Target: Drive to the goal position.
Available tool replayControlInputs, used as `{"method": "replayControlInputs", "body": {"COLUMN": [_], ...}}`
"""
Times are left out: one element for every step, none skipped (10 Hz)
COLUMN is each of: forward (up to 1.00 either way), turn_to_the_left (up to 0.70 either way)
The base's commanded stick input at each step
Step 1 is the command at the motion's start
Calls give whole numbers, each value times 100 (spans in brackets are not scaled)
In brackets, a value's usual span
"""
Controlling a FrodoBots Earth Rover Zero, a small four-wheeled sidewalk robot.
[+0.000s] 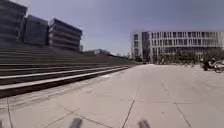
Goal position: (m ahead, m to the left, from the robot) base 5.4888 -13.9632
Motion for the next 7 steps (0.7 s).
{"method": "replayControlInputs", "body": {"forward": [100,100,100,100,100,100,100], "turn_to_the_left": [0,0,0,0,0,0,0]}}
